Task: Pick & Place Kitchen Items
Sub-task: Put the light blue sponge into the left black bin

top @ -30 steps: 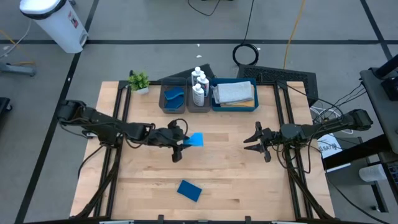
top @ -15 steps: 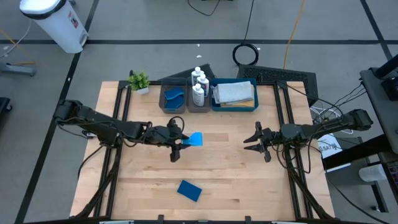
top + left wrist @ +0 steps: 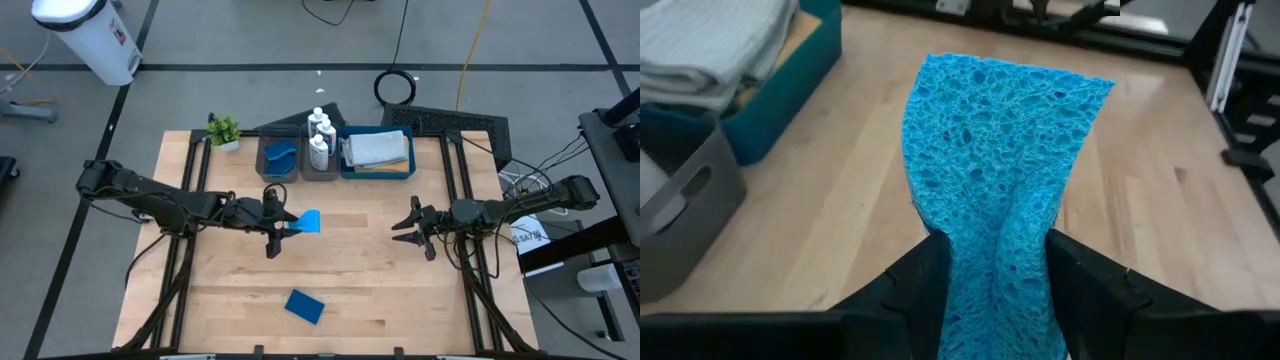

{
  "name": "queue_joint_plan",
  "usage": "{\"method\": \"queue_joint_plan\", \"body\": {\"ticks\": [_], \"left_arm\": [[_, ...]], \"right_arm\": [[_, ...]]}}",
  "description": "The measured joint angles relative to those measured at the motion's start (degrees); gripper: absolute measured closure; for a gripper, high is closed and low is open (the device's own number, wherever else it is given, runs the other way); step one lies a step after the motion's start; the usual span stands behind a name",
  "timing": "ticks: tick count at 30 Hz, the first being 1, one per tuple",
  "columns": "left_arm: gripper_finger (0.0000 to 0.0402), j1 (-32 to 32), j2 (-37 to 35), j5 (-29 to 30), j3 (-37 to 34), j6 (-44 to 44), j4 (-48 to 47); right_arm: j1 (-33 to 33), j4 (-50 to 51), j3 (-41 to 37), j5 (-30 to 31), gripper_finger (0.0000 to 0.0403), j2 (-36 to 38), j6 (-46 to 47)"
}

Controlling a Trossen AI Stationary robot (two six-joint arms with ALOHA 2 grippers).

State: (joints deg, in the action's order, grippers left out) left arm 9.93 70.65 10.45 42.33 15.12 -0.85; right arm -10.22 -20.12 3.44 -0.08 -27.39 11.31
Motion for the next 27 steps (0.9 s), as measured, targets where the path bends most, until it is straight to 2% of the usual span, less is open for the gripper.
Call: {"method": "queue_joint_plan", "body": {"ticks": [13, 21, 27], "left_arm": [[0.0241, 0.7, -5.9, 1.8, -0.1, 2.0, -7.8], [0.0241, 0.7, -8.5, 2.1, -0.1, 1.2, -8.5], [0.0241, 0.7, -11.9, 3.4, -3.5, 0.7, -8.3]], "right_arm": [[0.0, 0.3, 0.0, 0.0, 0.0303, 0.0, 0.0], [0.0, 0.3, 0.0, 0.0, 0.0303, 0.0, 0.0], [0.0, 0.3, 0.0, 0.0, 0.0303, 0.0, 0.0]]}}
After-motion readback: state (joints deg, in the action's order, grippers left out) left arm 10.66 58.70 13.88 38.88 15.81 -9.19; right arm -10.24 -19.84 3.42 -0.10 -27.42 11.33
